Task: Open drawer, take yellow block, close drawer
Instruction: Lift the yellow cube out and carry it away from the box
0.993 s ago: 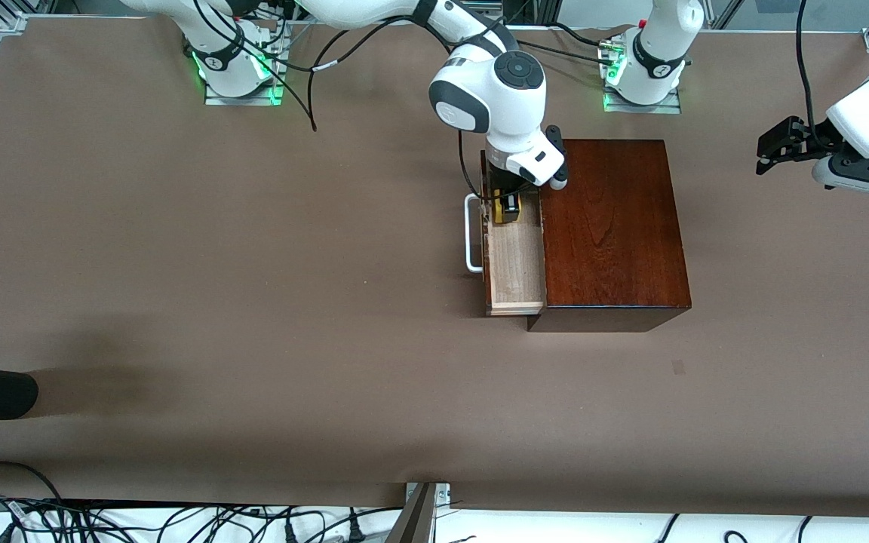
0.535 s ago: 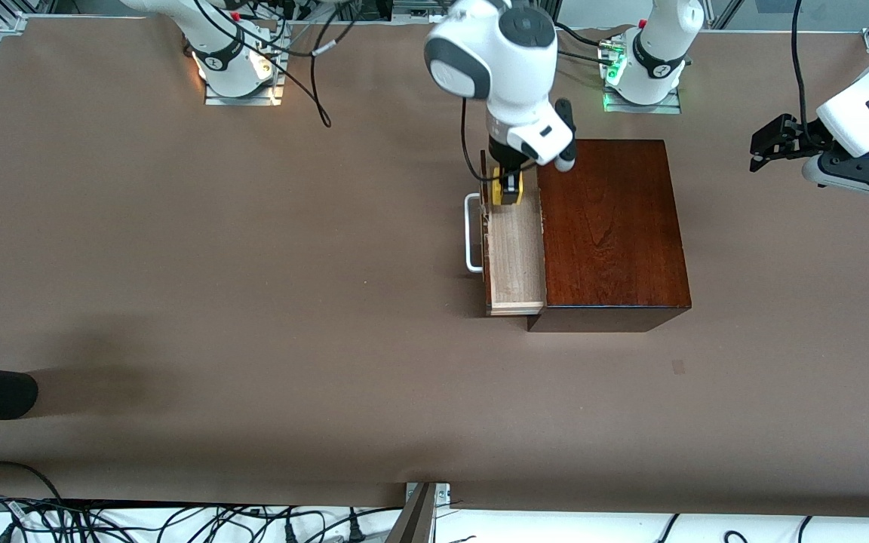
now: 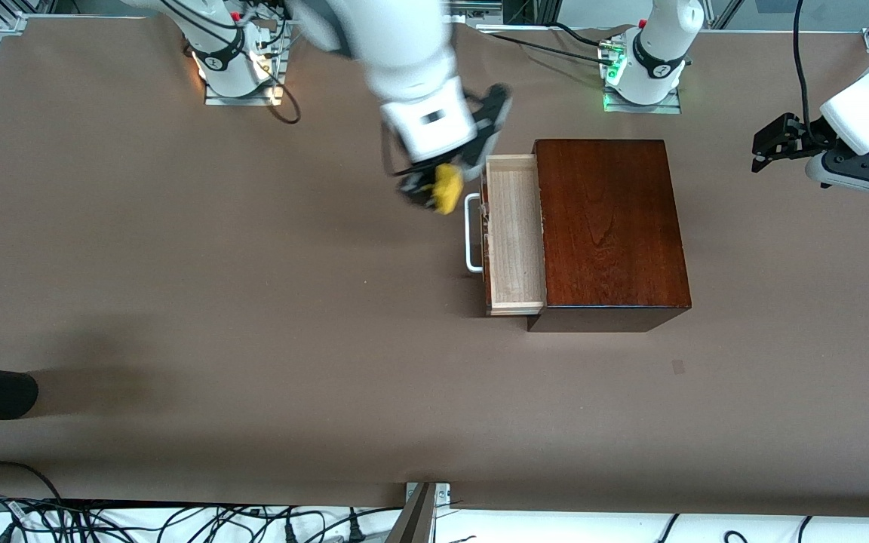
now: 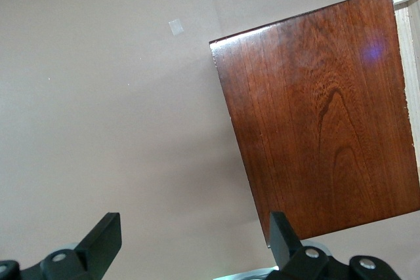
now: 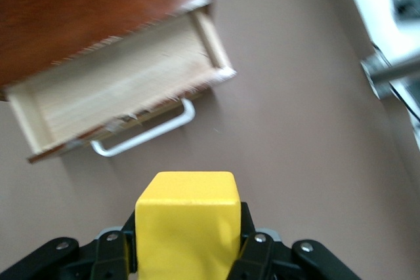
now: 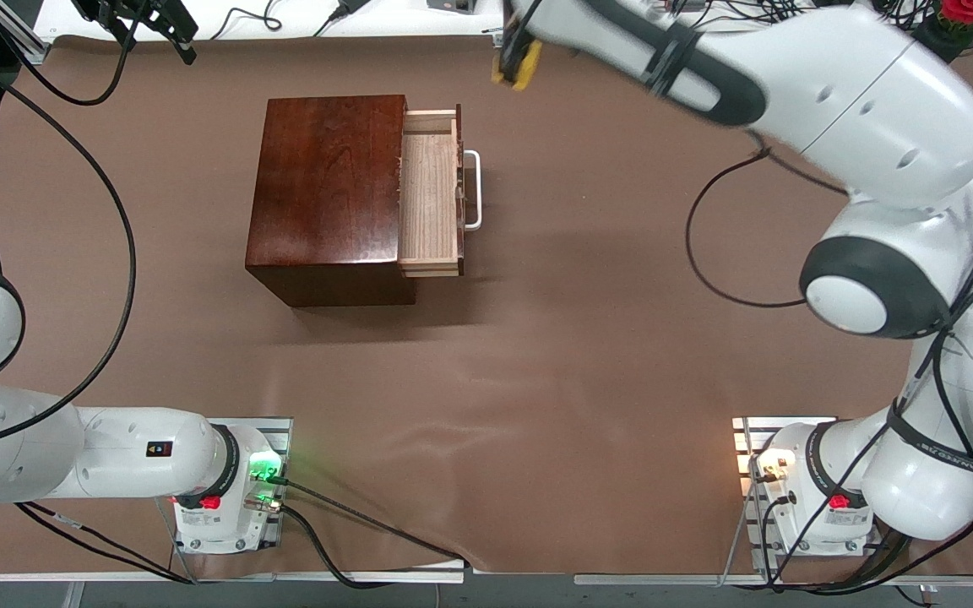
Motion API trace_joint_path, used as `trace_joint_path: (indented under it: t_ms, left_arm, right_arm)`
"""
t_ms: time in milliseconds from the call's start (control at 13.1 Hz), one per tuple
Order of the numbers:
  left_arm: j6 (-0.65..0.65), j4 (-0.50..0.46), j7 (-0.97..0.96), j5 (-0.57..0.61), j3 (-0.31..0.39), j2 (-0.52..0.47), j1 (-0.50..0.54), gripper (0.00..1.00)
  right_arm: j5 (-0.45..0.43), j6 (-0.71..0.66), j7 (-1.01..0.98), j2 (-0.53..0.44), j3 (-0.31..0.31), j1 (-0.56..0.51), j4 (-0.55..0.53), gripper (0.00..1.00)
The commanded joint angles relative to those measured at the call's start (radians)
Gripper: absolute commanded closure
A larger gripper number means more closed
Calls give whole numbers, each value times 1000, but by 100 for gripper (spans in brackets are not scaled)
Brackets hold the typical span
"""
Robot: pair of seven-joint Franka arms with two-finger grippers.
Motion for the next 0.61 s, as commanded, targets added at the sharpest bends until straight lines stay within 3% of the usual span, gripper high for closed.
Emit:
trace_joint_path:
  t_ms: [0,229,535]
  left_arm:
    - [-21,39,-13,25,0,22,-10,0]
    - [-22,39,-12,25,0,22,-10,0]
    - [-25,39,-13,25,0,22,-10,0]
  right_arm:
    - [64,-19,31,-89,-34,-110,-70,100]
    - [139,1,51,-192,-94,-264,-313,100]
    - [137,82,55,-201,-168,-384,-533,100]
